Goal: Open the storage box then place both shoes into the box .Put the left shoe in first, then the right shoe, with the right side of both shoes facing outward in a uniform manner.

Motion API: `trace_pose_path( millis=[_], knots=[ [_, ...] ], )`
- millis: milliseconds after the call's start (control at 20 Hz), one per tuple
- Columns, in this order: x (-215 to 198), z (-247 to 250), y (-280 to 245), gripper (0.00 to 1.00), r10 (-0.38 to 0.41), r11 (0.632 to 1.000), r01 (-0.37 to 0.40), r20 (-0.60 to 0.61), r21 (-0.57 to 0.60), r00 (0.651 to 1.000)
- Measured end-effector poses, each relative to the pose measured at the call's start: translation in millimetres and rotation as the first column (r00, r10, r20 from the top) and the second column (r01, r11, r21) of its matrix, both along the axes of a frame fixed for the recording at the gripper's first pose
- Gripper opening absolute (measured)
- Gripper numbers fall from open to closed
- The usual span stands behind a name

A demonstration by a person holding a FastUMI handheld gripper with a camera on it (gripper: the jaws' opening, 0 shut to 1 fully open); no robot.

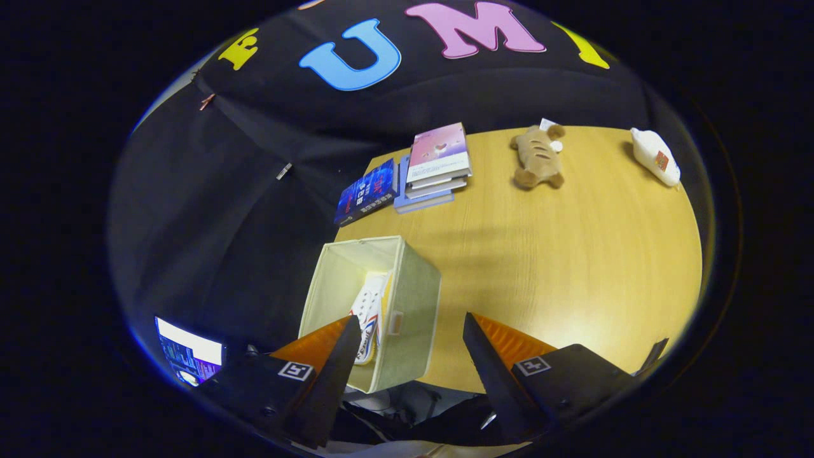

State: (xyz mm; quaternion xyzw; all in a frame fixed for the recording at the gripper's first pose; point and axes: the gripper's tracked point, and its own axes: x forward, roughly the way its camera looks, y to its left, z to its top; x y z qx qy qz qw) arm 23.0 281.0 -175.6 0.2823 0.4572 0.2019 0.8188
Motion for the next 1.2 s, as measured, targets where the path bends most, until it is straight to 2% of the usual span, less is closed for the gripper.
trace_pose_path(
  millis=[300, 600, 1000, 1200],
  knots=[
    [3.9, -3.2, -85.1, 0.99, -0.099, 0.979, 0.124, 0.152, -0.164, 0.983],
    [-0.3, 10.0, -157.7, 0.99, -0.126, 0.918, 0.239, 0.337, -0.318, 0.933],
    [-1.0, 40.1, -217.2, 0.99, -0.173, 0.858, 0.392, 0.531, -0.332, 0.829],
    [-6.3, 44.3, -238.4, 0.99, -0.150, 0.855, 0.399, 0.581, -0.330, 0.800]
  ],
)
